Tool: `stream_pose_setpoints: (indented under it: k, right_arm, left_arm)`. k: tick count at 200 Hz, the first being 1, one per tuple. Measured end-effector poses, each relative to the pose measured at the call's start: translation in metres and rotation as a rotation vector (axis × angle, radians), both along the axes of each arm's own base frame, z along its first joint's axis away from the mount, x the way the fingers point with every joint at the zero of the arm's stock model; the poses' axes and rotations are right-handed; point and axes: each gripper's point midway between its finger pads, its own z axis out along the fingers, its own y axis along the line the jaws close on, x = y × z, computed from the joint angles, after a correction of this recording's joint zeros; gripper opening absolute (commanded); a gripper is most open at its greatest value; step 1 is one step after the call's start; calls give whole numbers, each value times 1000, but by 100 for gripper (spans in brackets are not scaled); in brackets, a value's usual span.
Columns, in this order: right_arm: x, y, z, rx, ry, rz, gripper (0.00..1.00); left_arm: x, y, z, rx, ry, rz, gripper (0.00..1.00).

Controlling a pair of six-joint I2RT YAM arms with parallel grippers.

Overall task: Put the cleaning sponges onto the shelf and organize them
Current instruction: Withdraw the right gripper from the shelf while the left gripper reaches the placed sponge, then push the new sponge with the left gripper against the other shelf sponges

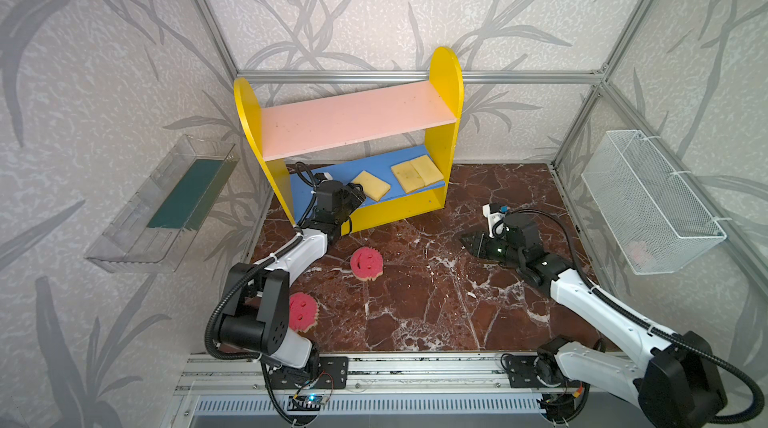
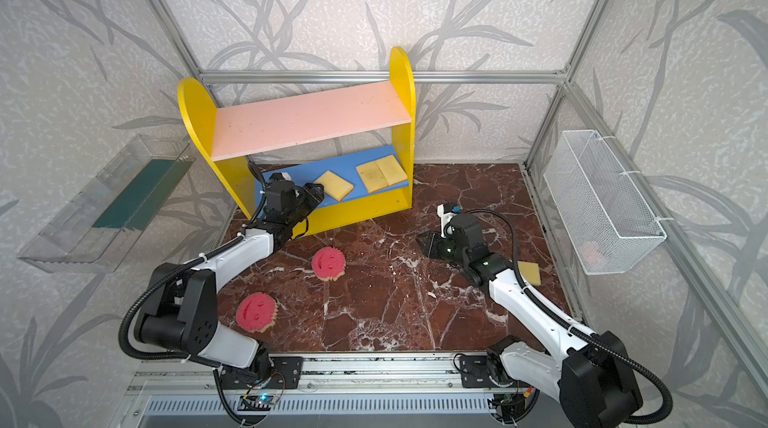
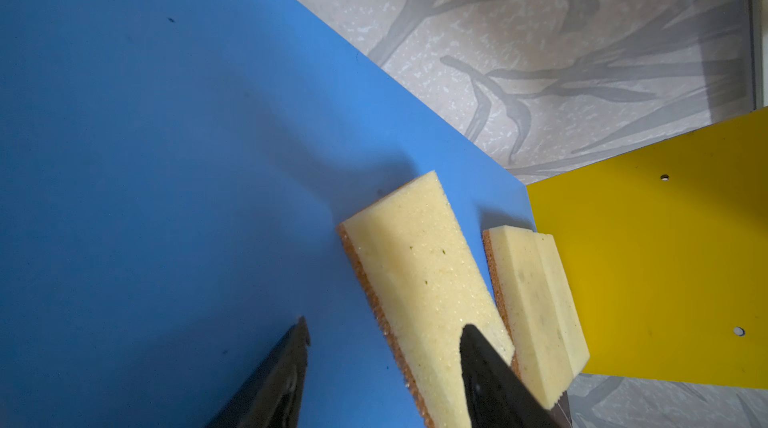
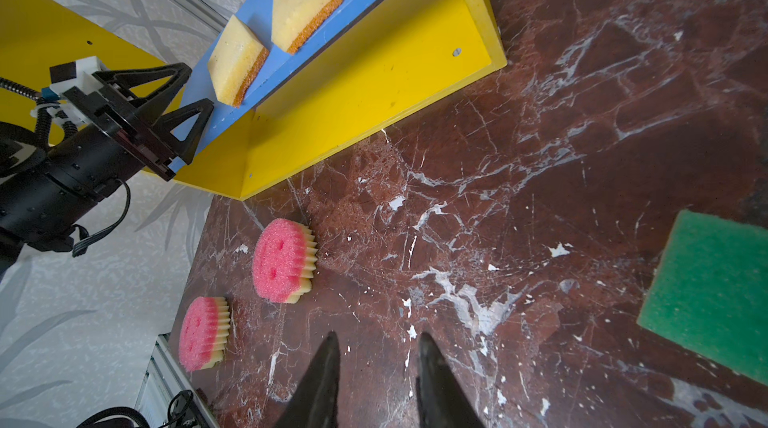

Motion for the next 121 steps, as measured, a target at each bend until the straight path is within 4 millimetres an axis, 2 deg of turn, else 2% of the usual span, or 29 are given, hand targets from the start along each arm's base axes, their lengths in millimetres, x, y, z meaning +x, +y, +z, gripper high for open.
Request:
stream_pose_setpoints:
  k: [66,121]
  right_arm:
    - [1,-3,-2,-3,2,-8,32]
    - [2,-4,-10,-17,21,-14,32]
  left_arm:
    - [36,-3,0,-32,-2,-43,60]
    - [60,-18,-1,-72,-21,-126,56]
